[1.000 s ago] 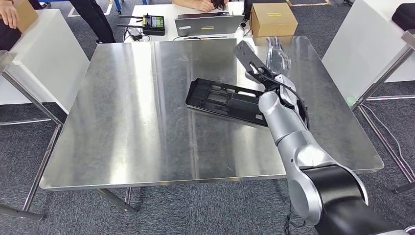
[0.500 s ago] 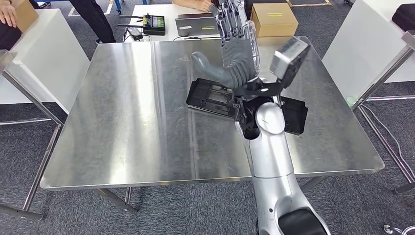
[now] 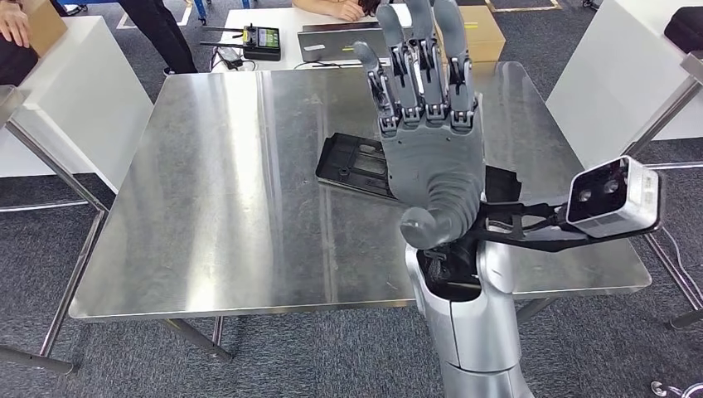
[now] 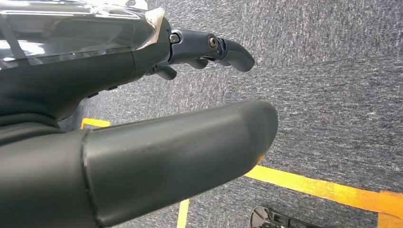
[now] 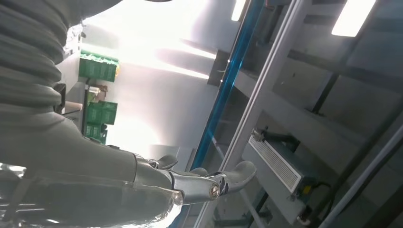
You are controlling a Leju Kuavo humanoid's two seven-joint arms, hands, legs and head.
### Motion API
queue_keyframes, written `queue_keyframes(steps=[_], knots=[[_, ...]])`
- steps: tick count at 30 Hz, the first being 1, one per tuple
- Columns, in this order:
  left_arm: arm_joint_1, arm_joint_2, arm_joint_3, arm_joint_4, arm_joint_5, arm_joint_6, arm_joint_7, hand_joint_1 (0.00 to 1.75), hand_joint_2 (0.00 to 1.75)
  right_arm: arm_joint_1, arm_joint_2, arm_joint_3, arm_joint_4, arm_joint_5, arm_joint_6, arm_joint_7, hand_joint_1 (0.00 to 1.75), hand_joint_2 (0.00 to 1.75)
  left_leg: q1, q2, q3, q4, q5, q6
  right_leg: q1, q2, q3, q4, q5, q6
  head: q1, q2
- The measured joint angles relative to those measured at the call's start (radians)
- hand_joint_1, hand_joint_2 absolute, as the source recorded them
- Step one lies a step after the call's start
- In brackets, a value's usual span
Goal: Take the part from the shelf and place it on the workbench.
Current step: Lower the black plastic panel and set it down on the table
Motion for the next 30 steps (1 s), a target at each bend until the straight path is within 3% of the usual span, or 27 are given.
queue_keyframes(steps=[5, 9, 11, 13, 15, 16, 18, 19, 21, 24, 26, 28, 29, 30], knots=[[-0.001, 0.002, 0.0, 0.0, 0.0, -0.003, 0.002, 0.0, 0.0, 0.017, -0.007, 0.005, -0.021, 0.0, 0.002, 0.001, 0.0, 1.75, -0.002, 0.0, -0.002, 0.005, -0.001, 0.007, -0.003, 0.0, 0.0, 0.0, 0.003, 0.004, 0.0, 0.0], [-0.002, 0.002, 0.0, 0.0, 0.0, -0.005, 0.007, 0.0, 0.0, 0.024, -0.01, 0.008, -0.04, 0.026, 0.002, -0.003, 0.0, 1.75, 0.002, 0.003, 0.004, -0.011, 0.023, 0.024, -0.003, -0.001, -0.005, 0.006, 0.0, 0.02, 0.0, 0.0], [-0.004, 0.001, 0.0, 0.0, -0.001, -0.007, 0.008, 0.0, 0.0, 0.03, -0.017, 0.009, -0.045, 0.04, -0.001, -0.007, 0.0, 1.75, 0.01, 0.007, 0.005, -0.024, 0.037, 0.029, -0.004, -0.002, -0.037, 0.082, -0.049, 0.017, 0.001, 0.0], [-0.004, 0.0, 0.0, 0.0, -0.001, -0.01, 0.008, 0.0, 0.0, 0.037, -0.025, 0.01, -0.046, 0.045, -0.005, -0.01, 0.0, 1.75, 0.011, 0.009, -0.001, -0.025, 0.042, 0.03, -0.01, -0.002, -0.087, 0.217, -0.11, 0.017, 0.002, 0.0], [-0.003, 0.0, 0.0, 0.0, -0.003, -0.011, 0.007, 0.0, 0.0, 0.043, -0.033, 0.01, -0.045, 0.045, -0.009, -0.013, 0.0, 1.75, 0.014, 0.011, -0.008, -0.023, 0.046, 0.025, -0.02, -0.003, -0.102, 0.282, -0.13, 0.031, 0.002, 0.0], [-0.003, 0.0, 0.0, 0.0, -0.004, -0.012, 0.006, 0.0, 0.0, 0.044, -0.036, 0.01, -0.044, 0.045, -0.01, -0.015, 0.0, 1.75, 0.018, 0.011, -0.011, -0.021, 0.047, 0.022, -0.026, -0.005, -0.081, 0.257, -0.119, 0.045, 0.002, 0.0], [-0.004, 0.0, 0.0, 0.0, -0.008, -0.012, 0.002, 0.0, 0.0, 0.044, -0.041, 0.01, -0.042, 0.049, -0.017, -0.018, 0.0, 1.75, 0.025, 0.011, -0.019, -0.01, 0.045, 0.01, -0.037, -0.011, 0.006, 0.123, -0.084, 0.073, 0.002, 0.0], [-0.004, 0.001, 0.0, 0.0, -0.009, -0.012, 0.001, 0.0, 0.0, 0.045, -0.044, 0.01, -0.04, 0.053, -0.021, -0.019, 0.0, 1.75, 0.026, 0.01, -0.025, -0.003, 0.043, 0.003, -0.038, -0.009, 0.043, 0.066, -0.071, 0.078, 0.002, 0.0], [-0.005, 0.001, 0.0, 0.0, -0.011, -0.012, -0.001, 0.0, 0.0, 0.045, -0.047, 0.01, -0.038, 0.061, -0.033, -0.023, 0.0, 1.75, 0.025, 0.007, -0.034, 0.01, 0.041, -0.013, -0.036, -0.003, 0.072, 0.018, -0.069, 0.07, 0.003, 0.0], [-0.005, 0.001, -0.001, 0.0, -0.015, -0.043, -0.001, 0.0, 0.0, 0.045, -0.048, 0.01, -0.036, 0.063, -0.053, -0.026, 0.0, 1.75, 0.032, 0.003, -0.046, 0.024, 0.034, -0.03, -0.036, 0.001, 0.057, 0.021, -0.063, 0.042, 0.002, 0.0], [-0.005, 0.001, -0.002, 0.001, -0.023, -0.122, 0.003, 0.0, 0.0, 0.044, -0.047, 0.015, -0.035, 0.062, -0.06, -0.026, 0.0, 1.75, 0.035, 0.003, -0.077, 0.092, -0.024, -0.036, -0.037, -0.001, 0.045, 0.018, -0.052, 0.022, 0.001, 0.0], [-0.004, -0.001, -0.005, 0.001, -0.034, -0.207, 0.014, 0.0, 0.0, 0.044, -0.048, 0.025, -0.028, 0.062, -0.066, -0.026, 0.0, 1.75, 0.035, 0.002, -0.128, 0.223, -0.105, -0.038, -0.029, -0.003, 0.028, 0.019, -0.041, 0.006, 0.001, 0.0], [-0.004, -0.003, -0.007, 0.001, -0.038, -0.228, 0.021, 0.0, 0.0, 0.044, -0.048, 0.03, -0.023, 0.063, -0.071, -0.026, 0.0, 1.75, 0.035, 0.002, -0.146, 0.277, -0.128, -0.038, -0.025, -0.004, 0.02, 0.019, -0.035, 0.001, 0.001, 0.0], [-0.003, -0.006, -0.01, 0.001, -0.042, -0.233, 0.026, 0.0, 0.0, 0.045, -0.049, 0.034, -0.018, 0.066, -0.076, -0.026, 0.0, 1.75, 0.035, 0.002, -0.15, 0.302, -0.132, -0.036, -0.02, -0.004, 0.012, 0.019, -0.028, -0.002, 0.001, 0.0]])
